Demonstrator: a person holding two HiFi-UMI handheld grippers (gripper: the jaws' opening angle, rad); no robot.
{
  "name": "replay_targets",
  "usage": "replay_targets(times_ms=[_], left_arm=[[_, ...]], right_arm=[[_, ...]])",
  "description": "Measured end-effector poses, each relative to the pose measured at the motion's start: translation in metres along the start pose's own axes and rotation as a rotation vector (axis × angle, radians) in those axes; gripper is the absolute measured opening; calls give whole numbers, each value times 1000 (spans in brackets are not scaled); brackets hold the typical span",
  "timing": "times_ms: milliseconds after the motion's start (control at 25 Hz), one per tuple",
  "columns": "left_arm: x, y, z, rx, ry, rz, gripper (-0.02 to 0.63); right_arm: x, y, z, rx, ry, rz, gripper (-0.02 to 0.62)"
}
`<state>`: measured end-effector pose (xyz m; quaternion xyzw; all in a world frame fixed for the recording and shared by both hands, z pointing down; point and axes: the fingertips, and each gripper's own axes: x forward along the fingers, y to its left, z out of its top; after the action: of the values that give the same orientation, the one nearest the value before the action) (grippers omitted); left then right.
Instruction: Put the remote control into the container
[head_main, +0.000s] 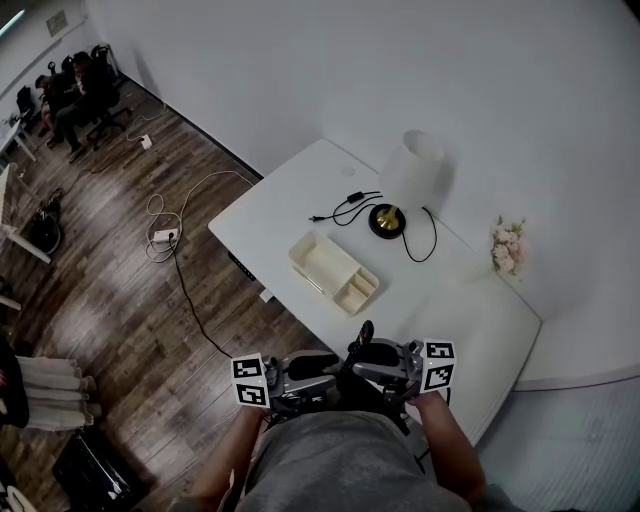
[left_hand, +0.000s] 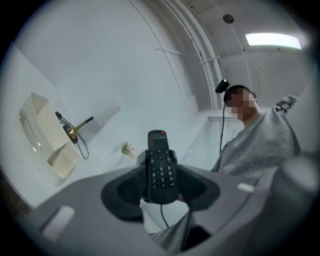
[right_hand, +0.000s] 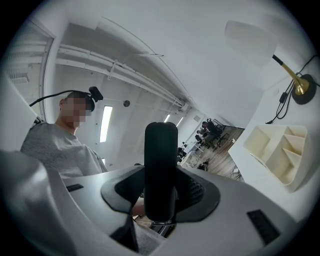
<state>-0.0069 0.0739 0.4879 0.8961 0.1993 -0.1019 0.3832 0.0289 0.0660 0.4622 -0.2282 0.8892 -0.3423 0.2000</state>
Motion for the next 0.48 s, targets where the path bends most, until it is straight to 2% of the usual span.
replay_targets(times_ms=[240,360,480], left_arm=[[-30,2,17,2,-105,76,118],[-45,6,26,7,-153,134,112],[-58,5,33,16,-197,186,59]], right_arm=[[5,-3,4,-9,12,-12,198],[9,-5,6,-7,31,-8,198],[14,-4,9,-4,48,-2,198]])
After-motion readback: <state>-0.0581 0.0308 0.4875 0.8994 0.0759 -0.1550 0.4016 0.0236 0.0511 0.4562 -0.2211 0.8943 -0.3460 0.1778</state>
